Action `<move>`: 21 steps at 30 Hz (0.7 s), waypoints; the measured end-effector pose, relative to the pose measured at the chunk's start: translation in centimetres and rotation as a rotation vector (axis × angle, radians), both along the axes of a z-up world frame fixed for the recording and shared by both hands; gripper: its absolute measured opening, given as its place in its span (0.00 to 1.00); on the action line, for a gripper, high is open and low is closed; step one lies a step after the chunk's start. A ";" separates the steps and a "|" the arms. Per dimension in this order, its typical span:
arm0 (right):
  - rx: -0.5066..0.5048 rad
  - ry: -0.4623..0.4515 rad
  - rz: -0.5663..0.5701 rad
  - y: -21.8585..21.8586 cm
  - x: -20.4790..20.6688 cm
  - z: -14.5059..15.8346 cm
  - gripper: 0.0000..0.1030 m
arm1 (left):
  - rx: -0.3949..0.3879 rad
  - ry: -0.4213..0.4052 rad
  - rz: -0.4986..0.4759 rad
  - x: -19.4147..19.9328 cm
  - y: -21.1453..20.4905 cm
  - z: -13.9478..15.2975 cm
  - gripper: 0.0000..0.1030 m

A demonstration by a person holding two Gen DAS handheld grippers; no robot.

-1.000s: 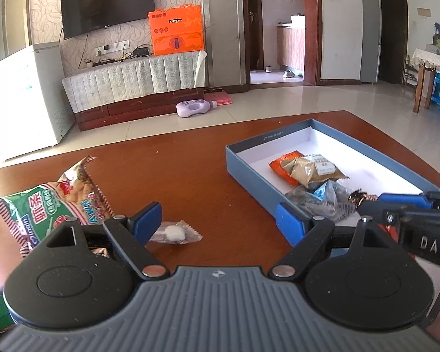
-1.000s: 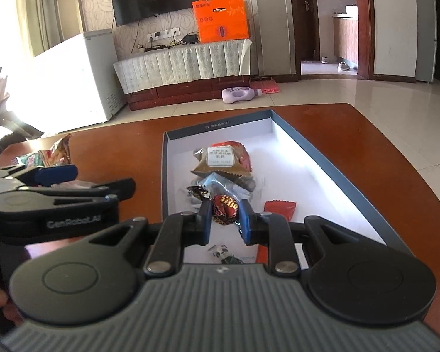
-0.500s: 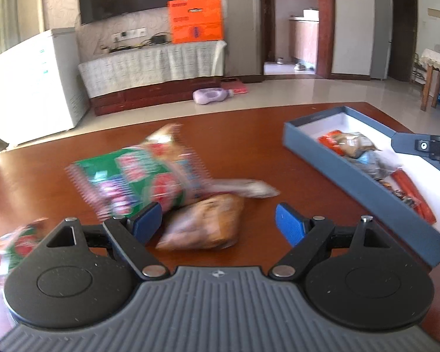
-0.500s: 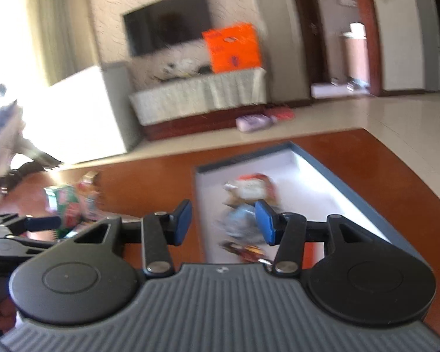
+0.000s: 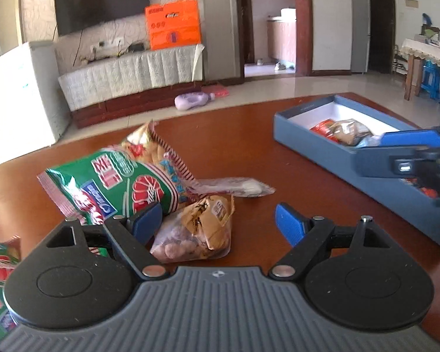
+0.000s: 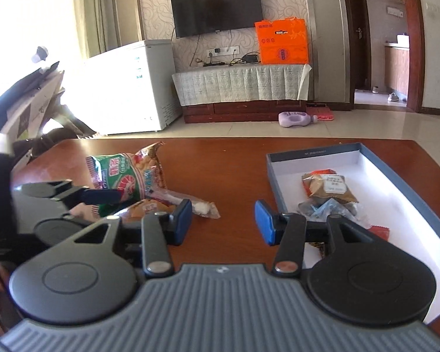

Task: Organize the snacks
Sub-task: 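Grasp the clear peanut bag with the left gripper while the right gripper grasps the clear stick packet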

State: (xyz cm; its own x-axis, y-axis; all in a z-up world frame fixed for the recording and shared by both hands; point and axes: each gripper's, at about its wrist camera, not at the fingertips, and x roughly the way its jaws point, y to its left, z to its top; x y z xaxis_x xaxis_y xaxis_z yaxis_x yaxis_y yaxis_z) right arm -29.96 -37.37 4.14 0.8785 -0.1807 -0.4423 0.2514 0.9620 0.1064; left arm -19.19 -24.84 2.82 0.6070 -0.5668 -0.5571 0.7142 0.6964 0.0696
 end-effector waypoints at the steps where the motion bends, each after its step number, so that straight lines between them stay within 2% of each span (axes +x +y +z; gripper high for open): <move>1: 0.003 0.002 -0.002 -0.1 -0.2 -0.2 0.49 | 0.008 0.016 0.008 0.4 -0.2 -0.5 0.85; 3: 0.016 0.010 -0.001 -0.1 0.1 -0.5 0.49 | 0.058 0.035 0.018 1.4 -0.7 -1.7 0.84; 4: 0.021 0.018 0.004 0.0 0.4 -0.7 0.49 | 0.054 0.068 0.023 1.9 -0.7 -1.9 0.84; 6: 0.032 0.044 0.012 0.1 1.3 -1.2 0.49 | 0.008 0.093 0.055 2.9 0.0 -1.9 0.67; 9: 0.033 0.085 0.014 0.9 2.7 -1.8 0.49 | -0.022 0.131 0.095 4.1 1.0 -1.9 0.65; 12: -0.023 0.134 0.016 2.2 4.5 -2.4 0.51 | -0.030 0.152 0.149 4.9 2.4 -1.7 0.65; 15: -0.062 0.174 0.025 3.5 6.8 -2.9 0.62 | -0.045 0.166 0.173 5.5 4.0 -1.6 0.65; 16: -0.089 0.187 0.036 4.0 7.6 -3.2 0.65 | -0.050 0.168 0.174 5.7 4.4 -1.5 0.65; 19: -0.218 0.250 0.032 5.6 10.1 -4.4 0.66 | -0.046 0.161 0.186 6.2 5.3 -1.6 0.65; 21: -0.219 0.280 0.008 5.3 11.4 -4.8 0.66 | -0.050 0.163 0.180 6.5 5.8 -1.6 0.66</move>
State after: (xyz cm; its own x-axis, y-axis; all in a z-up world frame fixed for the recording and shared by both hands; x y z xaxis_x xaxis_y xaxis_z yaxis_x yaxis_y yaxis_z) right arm -18.61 -32.04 -0.67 0.7304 -0.2917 -0.6176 0.2344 0.9564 -0.1744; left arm -12.68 -19.02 1.20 0.6053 -0.4871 -0.6295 0.5774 0.8131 -0.0740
